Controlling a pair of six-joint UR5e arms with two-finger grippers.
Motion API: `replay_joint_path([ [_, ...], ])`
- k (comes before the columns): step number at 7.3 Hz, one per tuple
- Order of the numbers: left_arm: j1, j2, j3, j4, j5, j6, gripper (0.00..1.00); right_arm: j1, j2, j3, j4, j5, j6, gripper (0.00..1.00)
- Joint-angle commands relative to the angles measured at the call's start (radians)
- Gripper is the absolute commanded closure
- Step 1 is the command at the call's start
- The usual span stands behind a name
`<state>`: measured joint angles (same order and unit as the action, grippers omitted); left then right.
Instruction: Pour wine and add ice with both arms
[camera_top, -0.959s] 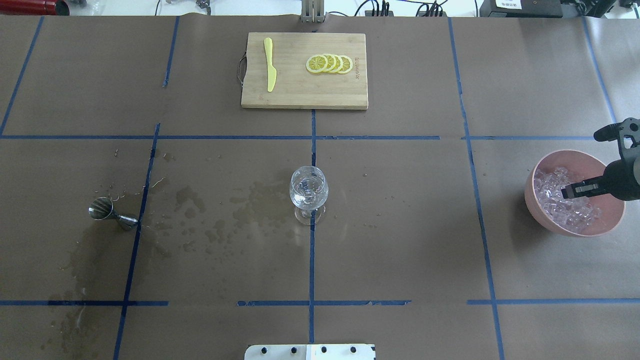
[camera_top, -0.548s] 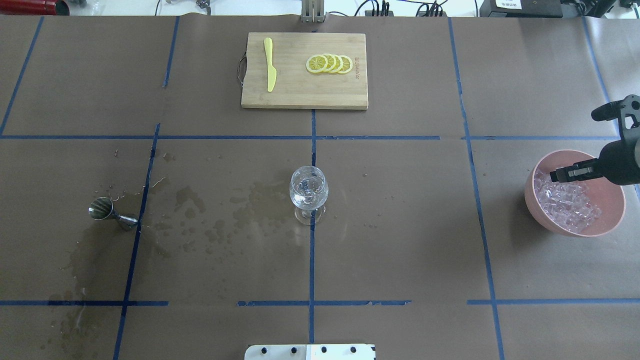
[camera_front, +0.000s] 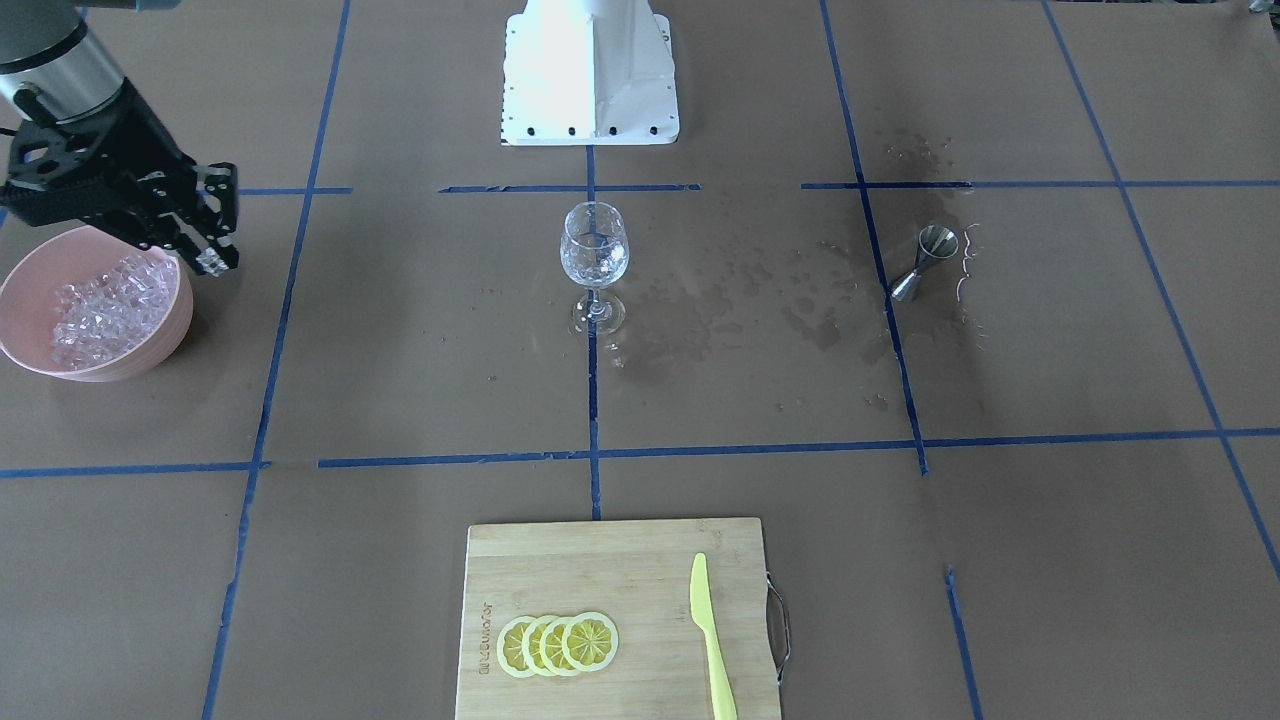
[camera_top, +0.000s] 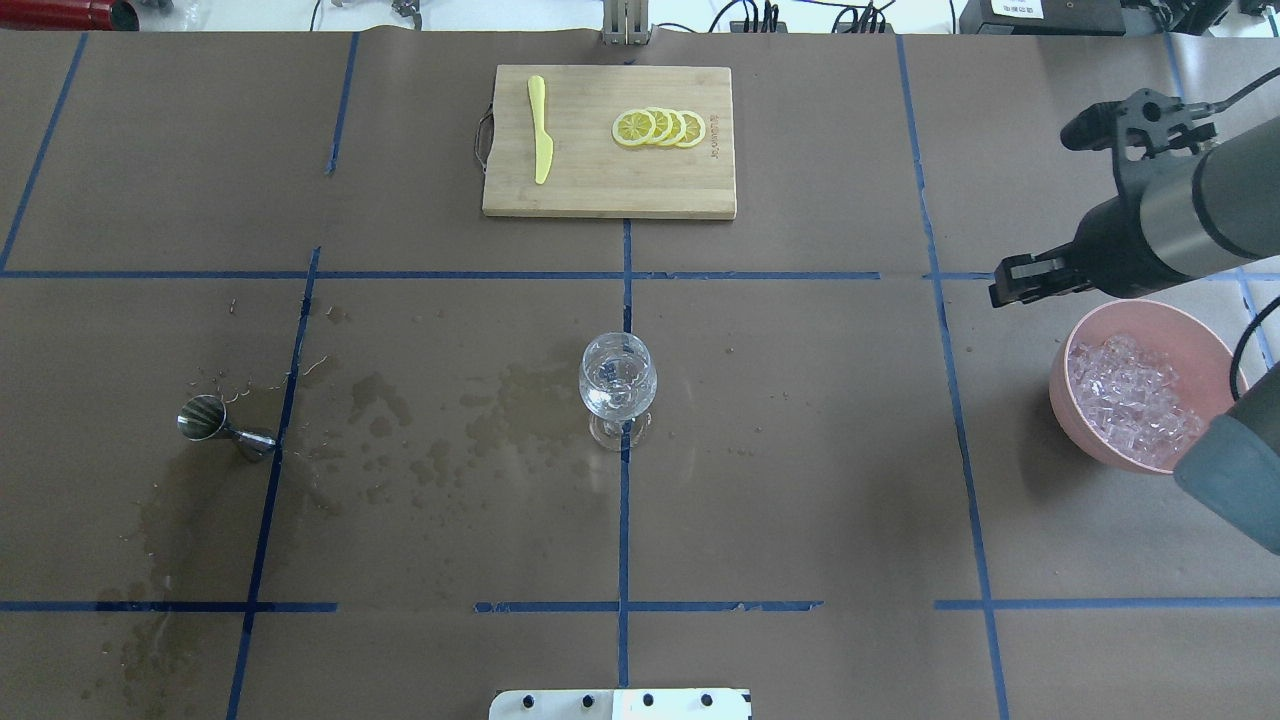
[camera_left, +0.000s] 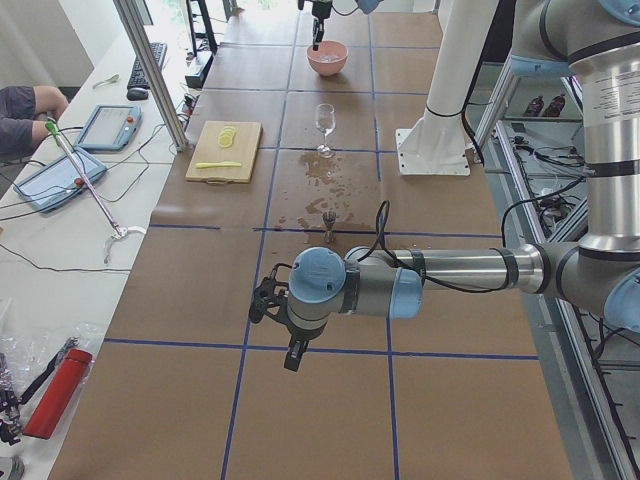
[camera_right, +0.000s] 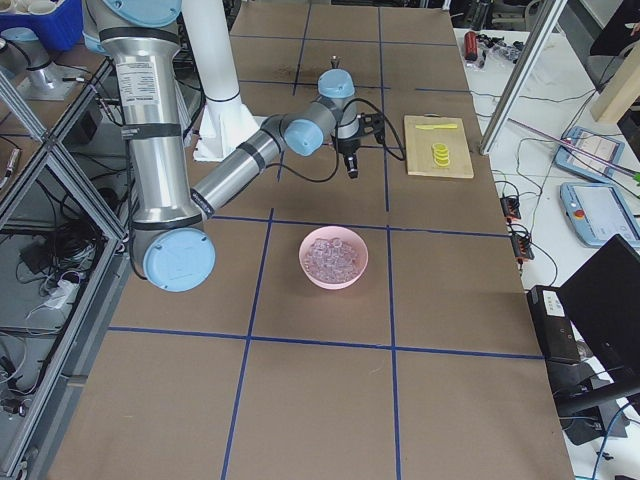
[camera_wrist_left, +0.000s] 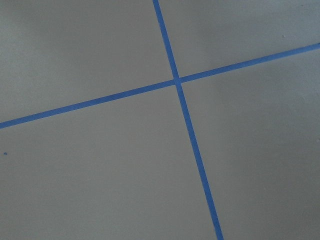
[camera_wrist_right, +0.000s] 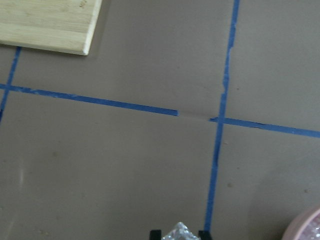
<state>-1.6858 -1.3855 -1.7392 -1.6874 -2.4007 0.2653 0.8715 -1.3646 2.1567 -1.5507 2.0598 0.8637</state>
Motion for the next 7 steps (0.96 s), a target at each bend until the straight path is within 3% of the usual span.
replay_joint_path([
  [1, 0.0, -0.001, -0.002, 0.0, 0.0, 0.0, 0.0, -0.13, 0.285, -0.003, -0.264, -0.068, 0.18, 1.0],
  [3, -0.002, -0.001, -0.002, -0.002, -0.001, 0.0, 0.0, -0.263, 0.427, -0.035, -0.341, -0.217, 0.288, 1.0],
  [5, 0.0, -0.001, -0.006, -0.002, -0.002, 0.0, 0.0, -0.313, 0.559, -0.143, -0.345, -0.257, 0.368, 1.0],
  [7, 0.0, -0.001, -0.006, -0.003, -0.002, 0.0, 0.0, -0.377, 0.623, -0.213, -0.374, -0.337, 0.414, 1.0],
])
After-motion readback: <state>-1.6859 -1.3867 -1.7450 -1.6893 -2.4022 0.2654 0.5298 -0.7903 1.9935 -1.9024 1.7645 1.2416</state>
